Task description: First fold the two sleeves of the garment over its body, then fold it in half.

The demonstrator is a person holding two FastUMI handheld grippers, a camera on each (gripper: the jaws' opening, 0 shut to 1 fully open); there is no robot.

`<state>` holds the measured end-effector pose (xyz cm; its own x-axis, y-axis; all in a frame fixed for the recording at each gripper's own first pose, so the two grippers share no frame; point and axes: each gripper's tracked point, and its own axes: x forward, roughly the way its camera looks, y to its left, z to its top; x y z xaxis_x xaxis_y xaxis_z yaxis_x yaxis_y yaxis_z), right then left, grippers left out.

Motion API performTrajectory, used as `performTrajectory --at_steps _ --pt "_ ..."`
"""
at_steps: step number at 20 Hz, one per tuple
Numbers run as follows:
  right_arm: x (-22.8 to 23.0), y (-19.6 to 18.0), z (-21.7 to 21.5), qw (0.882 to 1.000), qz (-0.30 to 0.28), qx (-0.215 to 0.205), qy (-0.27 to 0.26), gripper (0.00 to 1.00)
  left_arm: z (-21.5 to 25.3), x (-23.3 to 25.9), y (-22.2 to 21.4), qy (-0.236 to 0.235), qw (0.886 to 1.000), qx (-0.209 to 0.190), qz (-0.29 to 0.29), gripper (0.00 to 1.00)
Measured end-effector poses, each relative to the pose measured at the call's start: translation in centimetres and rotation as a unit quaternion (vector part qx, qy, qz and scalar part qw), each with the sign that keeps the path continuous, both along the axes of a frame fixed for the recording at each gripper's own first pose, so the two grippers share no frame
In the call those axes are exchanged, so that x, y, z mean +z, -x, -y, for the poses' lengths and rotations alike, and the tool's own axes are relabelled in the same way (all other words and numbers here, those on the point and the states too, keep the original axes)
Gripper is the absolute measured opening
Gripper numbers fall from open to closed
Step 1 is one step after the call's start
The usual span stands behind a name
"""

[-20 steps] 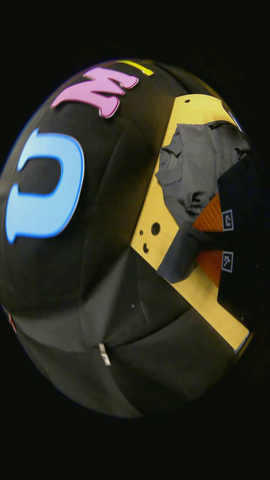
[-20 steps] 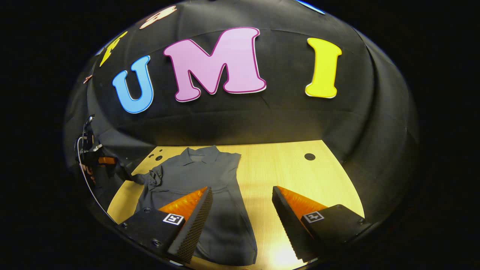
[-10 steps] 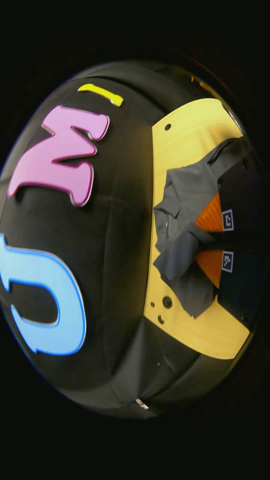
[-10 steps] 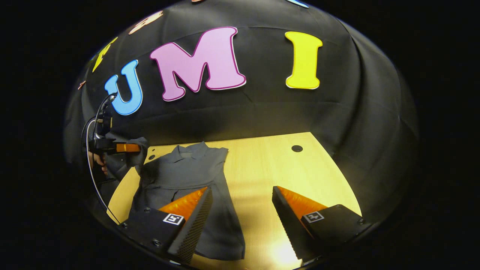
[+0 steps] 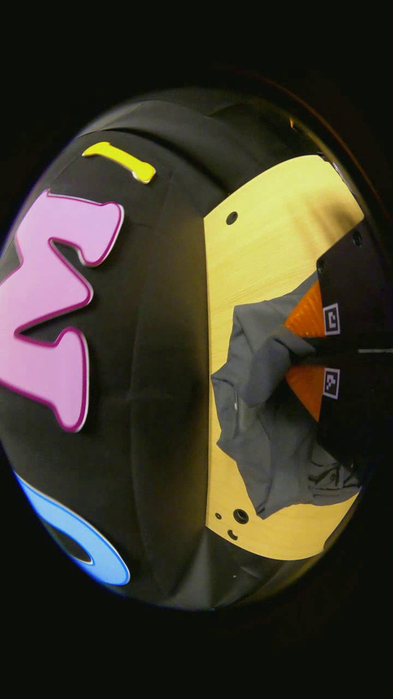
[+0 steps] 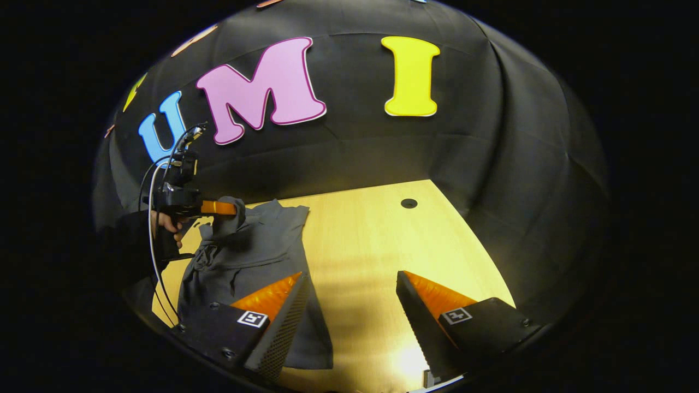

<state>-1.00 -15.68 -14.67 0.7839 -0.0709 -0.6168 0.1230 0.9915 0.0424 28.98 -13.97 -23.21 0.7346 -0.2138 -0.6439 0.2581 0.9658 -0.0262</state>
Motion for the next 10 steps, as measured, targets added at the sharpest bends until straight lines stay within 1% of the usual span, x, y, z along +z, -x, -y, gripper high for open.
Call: performTrajectory --at_steps 1,2,3,5,7,8,9,10 --pt "-0.1 0.2 0.5 1.000 -0.003 -0.003 0.000 0.99 0.9 -0.6 -0.1 -0.003 1.000 -0.008 -0.006 0.11" --pt "-0.3 0.3 0.9 1.000 -0.006 -0.007 0.000 0.99 1.5 -1.2 -0.1 -0.003 1.000 -0.011 -0.012 0.13" --pt "-0.5 0.4 1.2 1.000 -0.009 -0.010 -0.001 0.99 2.1 -1.8 -0.3 -0.003 1.000 -0.013 -0.018 0.11" --pt "-0.8 0.4 1.4 1.000 -0.013 -0.012 -0.003 0.99 2.4 -2.2 0.2 0.009 1.000 -0.012 -0.027 0.41" --pt "-1.4 0.4 1.2 1.000 -0.019 -0.009 -0.003 0.99 2.6 -2.0 1.2 0.041 0.999 -0.012 -0.032 0.70" --pt "-1.6 0.4 1.0 1.000 -0.022 -0.007 -0.004 0.99 1.9 -2.2 1.8 0.047 0.998 -0.009 -0.033 0.85" --pt "-1.9 0.3 0.7 1.000 -0.026 -0.004 -0.005 0.99 0.7 -1.9 2.5 0.044 0.998 -0.004 -0.034 1.00" --pt "-2.2 0.2 0.2 1.000 -0.028 0.000 -0.007 0.99 -0.9 -2.0 3.2 0.033 0.999 0.002 -0.033 0.99"
